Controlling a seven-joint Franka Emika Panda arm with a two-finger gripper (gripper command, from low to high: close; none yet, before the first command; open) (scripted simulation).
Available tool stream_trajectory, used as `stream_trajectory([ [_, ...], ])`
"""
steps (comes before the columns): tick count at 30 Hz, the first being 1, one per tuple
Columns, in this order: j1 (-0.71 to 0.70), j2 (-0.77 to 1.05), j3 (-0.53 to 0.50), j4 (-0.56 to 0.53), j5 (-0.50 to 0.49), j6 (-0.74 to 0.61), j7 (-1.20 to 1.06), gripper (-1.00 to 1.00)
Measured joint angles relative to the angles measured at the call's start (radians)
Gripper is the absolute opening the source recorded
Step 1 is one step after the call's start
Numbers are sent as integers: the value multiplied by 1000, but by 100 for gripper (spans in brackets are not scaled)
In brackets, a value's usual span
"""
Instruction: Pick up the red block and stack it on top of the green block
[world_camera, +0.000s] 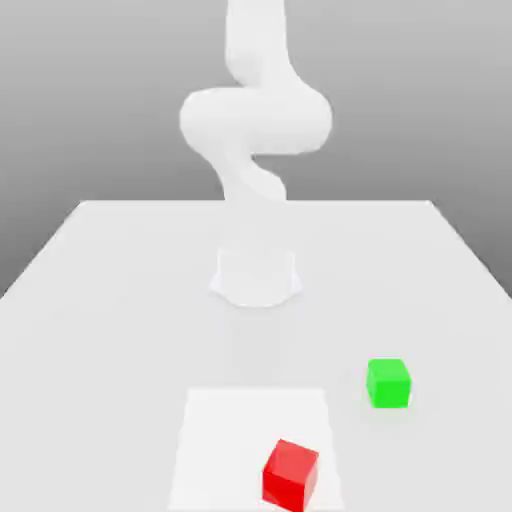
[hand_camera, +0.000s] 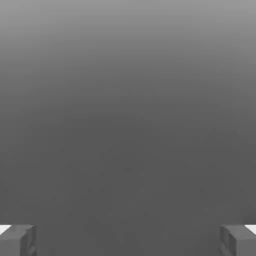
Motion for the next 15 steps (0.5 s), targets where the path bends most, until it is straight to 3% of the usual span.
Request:
stream_trajectory([
  [8, 162, 296, -131, -48, 94, 102, -367, 0],
  [15, 240, 552, -178, -88, 175, 189, -680, 0],
])
